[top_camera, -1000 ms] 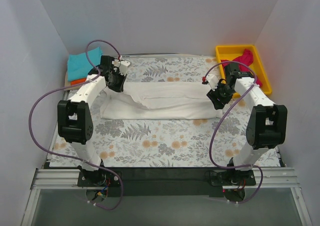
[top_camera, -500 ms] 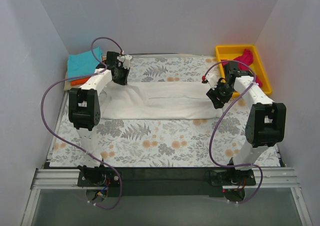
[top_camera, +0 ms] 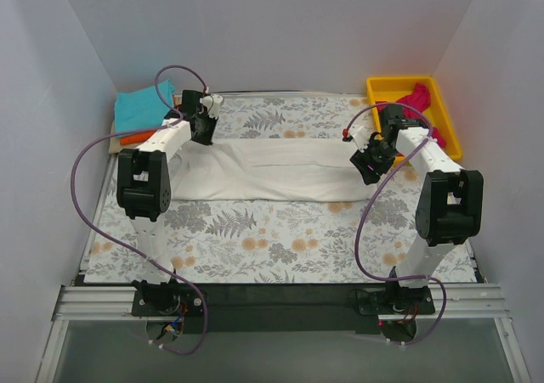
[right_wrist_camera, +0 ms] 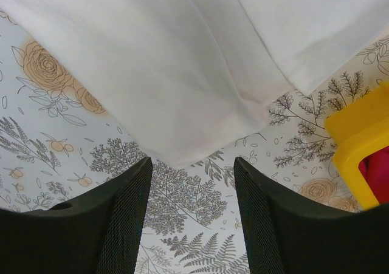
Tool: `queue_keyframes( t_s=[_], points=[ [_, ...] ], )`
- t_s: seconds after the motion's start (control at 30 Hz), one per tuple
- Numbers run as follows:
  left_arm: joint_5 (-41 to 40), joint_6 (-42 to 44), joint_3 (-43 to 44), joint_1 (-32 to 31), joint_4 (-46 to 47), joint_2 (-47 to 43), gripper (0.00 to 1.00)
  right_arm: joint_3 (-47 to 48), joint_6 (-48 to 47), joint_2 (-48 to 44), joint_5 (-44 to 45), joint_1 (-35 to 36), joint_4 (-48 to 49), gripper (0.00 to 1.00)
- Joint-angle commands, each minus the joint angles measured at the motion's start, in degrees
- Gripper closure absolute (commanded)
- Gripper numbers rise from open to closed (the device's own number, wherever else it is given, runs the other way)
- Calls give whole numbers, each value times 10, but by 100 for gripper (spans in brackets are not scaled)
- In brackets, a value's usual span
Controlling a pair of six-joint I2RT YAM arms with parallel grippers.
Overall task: Fold and stack the t-shirts
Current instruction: Fold the tshirt
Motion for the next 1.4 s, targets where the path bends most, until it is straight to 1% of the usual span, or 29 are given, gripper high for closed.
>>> queue_keyframes(
  t_s=[0.0,0.03,0.07,0.13,0.27,0.3,0.33,0.37,0.53,0.73,0.83,0.9,0.93,0.97,1.0,1.07,1.1,1.13,1.2,1.37],
  points=[
    [-16,2,-11,3,9,0,83,7,0,-2,2,2,5,46],
    [-11,2,-13,4,9,0,77,5,0,-4,2,1,5,46],
    [-2,3,-15,5,7,-3,69,5,0,-5,1,2,5,47],
    [26,-2,-14,8,10,-19,66,1,1,-13,-1,3,5,46],
    [121,-14,3,9,5,-52,63,-5,5,-23,-2,2,5,46],
    [135,-15,6,2,4,-57,59,-7,5,-24,-2,2,5,46],
    [161,-15,10,-2,2,-61,58,-10,6,-26,-3,1,5,46],
    [170,-10,20,-8,-2,-60,55,-11,6,-26,-4,2,5,46],
    [174,-27,51,-46,-28,-12,54,-14,16,-23,-10,3,6,47],
    [144,-51,42,-73,-32,13,57,-28,19,-22,-5,2,6,50],
    [122,-54,43,-81,-32,28,57,-38,20,-22,-1,2,7,51],
    [124,-53,44,-86,-31,36,57,-44,21,-25,1,2,6,51],
    [123,-51,46,-88,-32,39,57,-45,22,-25,2,1,7,51],
    [124,-50,46,-90,-31,41,68,-48,21,-27,3,2,6,51],
    [131,-50,47,-91,-31,44,75,-48,21,-29,4,1,6,51],
    [136,-55,48,-91,-31,47,87,-52,20,-30,6,2,7,52],
    [143,-56,49,-91,-29,46,95,-53,20,-32,7,1,6,52],
    [150,-59,48,-91,-27,42,99,-56,20,-33,7,1,7,51],
    [171,-73,37,-84,-13,32,100,-58,19,-37,7,1,7,52],
    [281,-113,-1,-51,36,-4,100,-67,16,-44,7,1,6,52]
  ],
)
